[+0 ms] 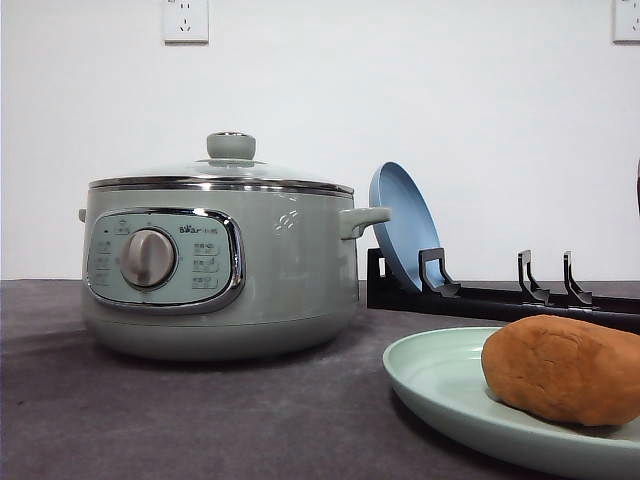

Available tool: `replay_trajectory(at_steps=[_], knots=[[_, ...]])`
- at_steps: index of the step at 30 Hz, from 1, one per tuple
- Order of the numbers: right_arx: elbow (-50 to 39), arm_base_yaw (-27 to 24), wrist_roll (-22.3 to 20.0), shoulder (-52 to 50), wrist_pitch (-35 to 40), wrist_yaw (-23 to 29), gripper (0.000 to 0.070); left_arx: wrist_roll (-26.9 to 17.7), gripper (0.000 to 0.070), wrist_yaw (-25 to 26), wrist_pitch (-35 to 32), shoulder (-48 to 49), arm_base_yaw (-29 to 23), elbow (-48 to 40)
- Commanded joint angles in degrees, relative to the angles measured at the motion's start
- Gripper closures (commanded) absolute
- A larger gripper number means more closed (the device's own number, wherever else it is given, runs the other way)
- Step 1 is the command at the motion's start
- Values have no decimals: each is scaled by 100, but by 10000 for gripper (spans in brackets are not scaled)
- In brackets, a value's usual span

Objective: Transfer potato from steamer to green plate

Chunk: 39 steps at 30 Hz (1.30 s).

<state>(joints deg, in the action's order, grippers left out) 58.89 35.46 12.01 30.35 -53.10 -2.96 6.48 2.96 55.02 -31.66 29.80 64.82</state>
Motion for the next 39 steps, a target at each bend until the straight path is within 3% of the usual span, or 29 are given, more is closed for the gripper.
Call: replay_trajectory(at_steps=[1, 10, 14, 17, 22, 25, 32, 39], knots=[[107, 39, -48, 22, 74, 0, 675, -105, 700, 2, -66, -46, 33, 48], [109, 39, -48, 22, 74, 0, 675, -105, 700, 2, -59, -33, 19, 33], [109, 39, -48, 22, 74, 2, 675, -114, 700, 2, -258, 9, -333, -198], [107, 39, -48, 22, 74, 2, 675, -293, 700, 2, -979, 169, -889, -862], [109, 39, -48, 22, 76, 2, 675, -299, 700, 2, -2867, 804, -1989, -2687], [109, 39, -48, 22, 76, 2, 675, -299, 700, 2, -3484, 1250, -2435, -3659], [107, 39, -48, 22, 76, 2, 675, -428, 700, -94, -4477, 2030, -2689, -5285], [109, 39, -48, 22, 74, 0, 675, -387, 700, -212, -5084, 2647, -2814, -6132]])
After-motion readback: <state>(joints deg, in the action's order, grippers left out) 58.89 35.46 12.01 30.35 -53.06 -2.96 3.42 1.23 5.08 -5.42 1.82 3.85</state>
